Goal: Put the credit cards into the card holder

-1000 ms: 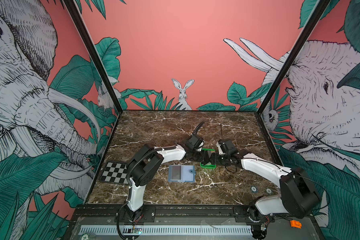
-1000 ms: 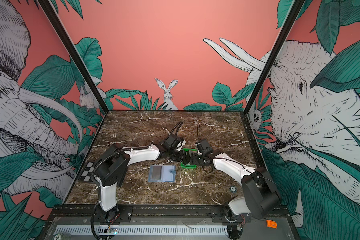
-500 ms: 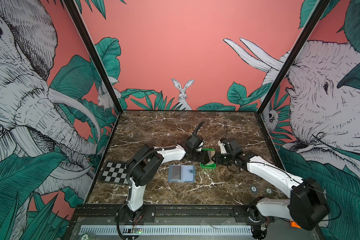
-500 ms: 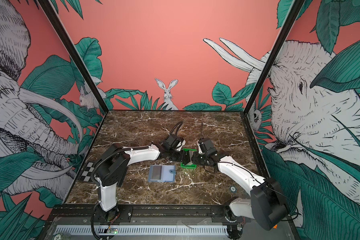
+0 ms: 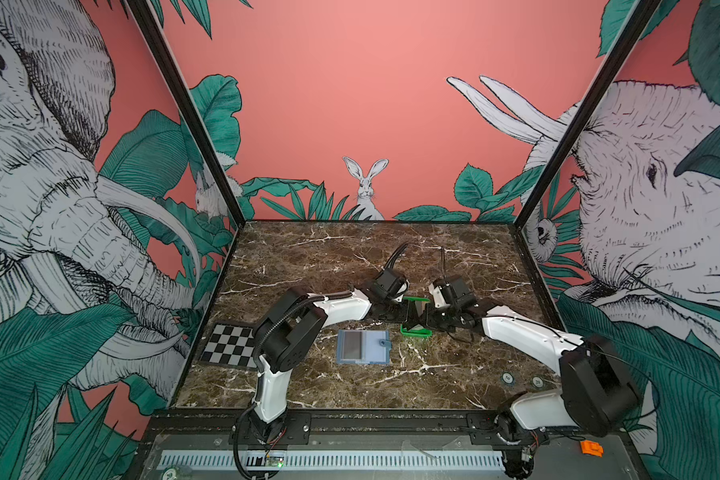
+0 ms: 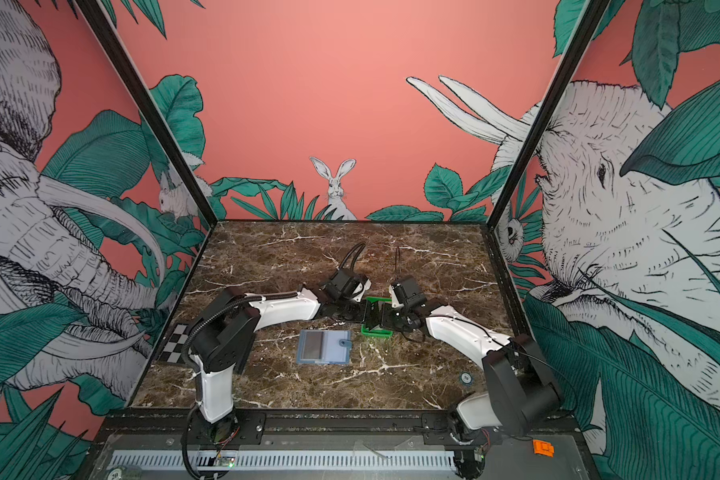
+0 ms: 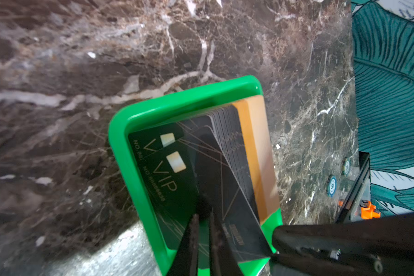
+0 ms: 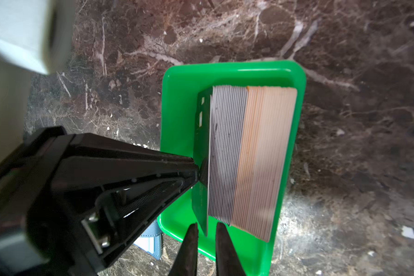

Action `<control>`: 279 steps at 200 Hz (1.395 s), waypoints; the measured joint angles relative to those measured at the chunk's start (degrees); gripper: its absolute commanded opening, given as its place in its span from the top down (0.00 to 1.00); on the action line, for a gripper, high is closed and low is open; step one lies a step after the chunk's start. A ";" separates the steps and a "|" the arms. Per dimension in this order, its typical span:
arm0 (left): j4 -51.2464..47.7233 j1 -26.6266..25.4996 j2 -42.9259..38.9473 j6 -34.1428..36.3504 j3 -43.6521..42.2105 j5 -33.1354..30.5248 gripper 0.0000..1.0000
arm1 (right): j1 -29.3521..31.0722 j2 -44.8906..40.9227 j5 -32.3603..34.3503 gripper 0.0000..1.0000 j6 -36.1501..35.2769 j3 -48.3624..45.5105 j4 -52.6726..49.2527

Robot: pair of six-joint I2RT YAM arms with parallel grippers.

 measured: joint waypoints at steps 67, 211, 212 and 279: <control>0.22 0.00 0.00 -0.22 -0.02 0.02 0.87 | 0.00 1.60 -0.24 0.88 0.04 0.17 0.52; 1.46 0.00 0.00 -1.03 -0.68 0.20 0.87 | 2.34 -1.11 0.02 0.86 6.95 -3.15 3.76; 1.46 0.02 0.00 -1.03 -0.68 0.20 0.87 | 2.38 -1.09 0.02 0.86 7.02 -3.15 3.82; 1.64 0.02 -0.02 -1.03 -0.72 0.22 0.87 | 3.02 0.70 0.31 0.86 8.57 -3.15 5.18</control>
